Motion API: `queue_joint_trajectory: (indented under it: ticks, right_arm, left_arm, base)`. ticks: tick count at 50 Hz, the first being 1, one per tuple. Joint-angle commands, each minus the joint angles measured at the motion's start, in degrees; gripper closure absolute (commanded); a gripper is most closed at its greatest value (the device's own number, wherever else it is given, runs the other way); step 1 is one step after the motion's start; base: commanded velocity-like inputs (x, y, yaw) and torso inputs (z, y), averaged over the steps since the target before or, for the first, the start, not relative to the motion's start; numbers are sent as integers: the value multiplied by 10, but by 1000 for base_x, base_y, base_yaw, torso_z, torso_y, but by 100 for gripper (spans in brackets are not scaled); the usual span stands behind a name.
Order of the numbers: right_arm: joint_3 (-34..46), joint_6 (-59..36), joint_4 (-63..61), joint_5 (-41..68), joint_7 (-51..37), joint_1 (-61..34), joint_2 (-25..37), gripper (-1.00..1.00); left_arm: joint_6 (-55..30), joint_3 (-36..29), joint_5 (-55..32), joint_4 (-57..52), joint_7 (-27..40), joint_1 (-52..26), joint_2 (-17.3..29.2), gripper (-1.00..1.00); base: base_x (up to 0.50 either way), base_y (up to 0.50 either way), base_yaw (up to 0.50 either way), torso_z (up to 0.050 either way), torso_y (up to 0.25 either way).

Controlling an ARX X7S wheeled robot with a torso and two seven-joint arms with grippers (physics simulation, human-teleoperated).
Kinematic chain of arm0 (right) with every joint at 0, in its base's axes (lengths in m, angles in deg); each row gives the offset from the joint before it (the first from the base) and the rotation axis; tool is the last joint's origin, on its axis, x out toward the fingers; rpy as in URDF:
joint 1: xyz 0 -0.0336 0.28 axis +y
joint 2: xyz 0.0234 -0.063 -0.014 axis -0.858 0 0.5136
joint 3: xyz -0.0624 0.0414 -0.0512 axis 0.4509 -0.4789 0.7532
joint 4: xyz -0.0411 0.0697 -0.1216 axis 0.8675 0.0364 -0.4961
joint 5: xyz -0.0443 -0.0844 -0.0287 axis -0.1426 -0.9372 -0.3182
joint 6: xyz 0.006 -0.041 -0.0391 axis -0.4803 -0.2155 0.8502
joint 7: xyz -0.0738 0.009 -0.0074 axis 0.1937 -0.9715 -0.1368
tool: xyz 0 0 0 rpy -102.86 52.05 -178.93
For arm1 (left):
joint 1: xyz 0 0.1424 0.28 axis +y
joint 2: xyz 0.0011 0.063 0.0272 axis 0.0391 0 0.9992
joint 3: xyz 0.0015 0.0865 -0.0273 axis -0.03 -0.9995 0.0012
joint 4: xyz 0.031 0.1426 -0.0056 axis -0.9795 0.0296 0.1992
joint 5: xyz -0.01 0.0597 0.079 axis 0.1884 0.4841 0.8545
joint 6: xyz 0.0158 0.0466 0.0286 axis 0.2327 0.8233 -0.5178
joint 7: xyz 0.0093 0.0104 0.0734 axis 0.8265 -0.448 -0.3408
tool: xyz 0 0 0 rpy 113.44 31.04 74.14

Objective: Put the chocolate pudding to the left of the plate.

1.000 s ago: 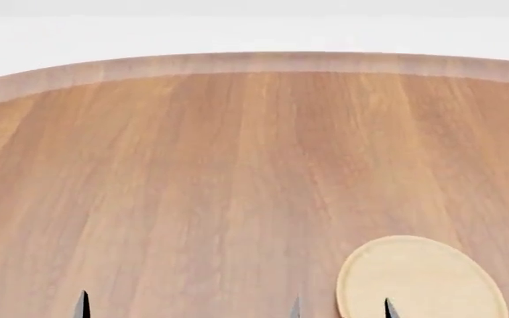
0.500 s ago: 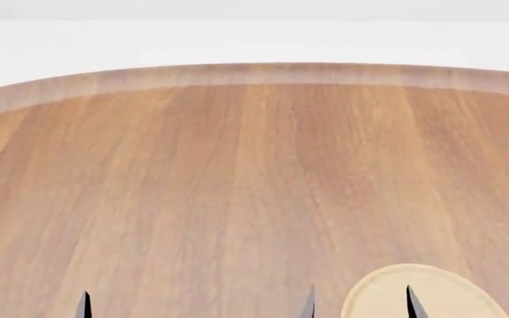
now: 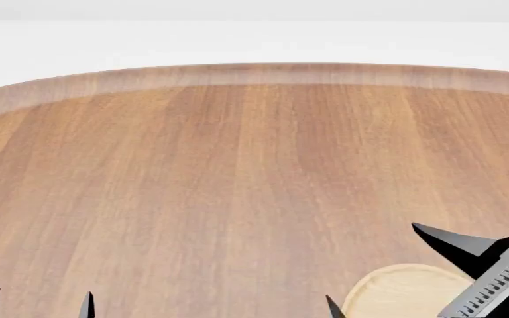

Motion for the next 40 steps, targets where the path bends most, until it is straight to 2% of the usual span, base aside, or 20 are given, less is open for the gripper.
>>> queue_joint_trajectory:
  ticks: [1,4,9,14,15,18,32,40]
  right_arm:
    - [-114,-117,-39,37,249,100,125,-100]
    - [-108,-104,-58,-20,303,151,139,-100]
    - [-81,-71,-55,-49,309,184,149,-100]
    - [7,-12,-32,-126,309,201,147,-100]
    - [43,2,-21,-141,302,190,144,-100]
    - [86,17,-14,-161,300,178,145,-100]
    - [50,40,25,-196,322,222,132,-100]
    - [121,76,80,-239,320,192,121,-100]
  left_arm:
    - [-2,-5,-2,3,3,-3,3,-100]
    - [-2,-7,-2,3,3,-4,3,-100]
    - [-1,-7,-3,4,4,-4,5,-100]
    - [4,-12,-1,18,3,-8,3,-100]
    - [3,-12,-1,15,3,-7,4,-100]
    - [4,-12,-1,16,5,-8,4,-100]
    - [5,-19,1,19,7,-9,6,-100]
    - [8,-23,2,25,7,-10,7,-100]
  base:
    - [0,0,0,0,0]
    - [0,0,0,0,0]
    - [0,0,0,0,0]
    - [0,0,0,0,0]
    - [0,0,0,0,0]
    - [0,0,0,0,0]
    - [0,0,0,0,0]
    - [0,0,0,0,0]
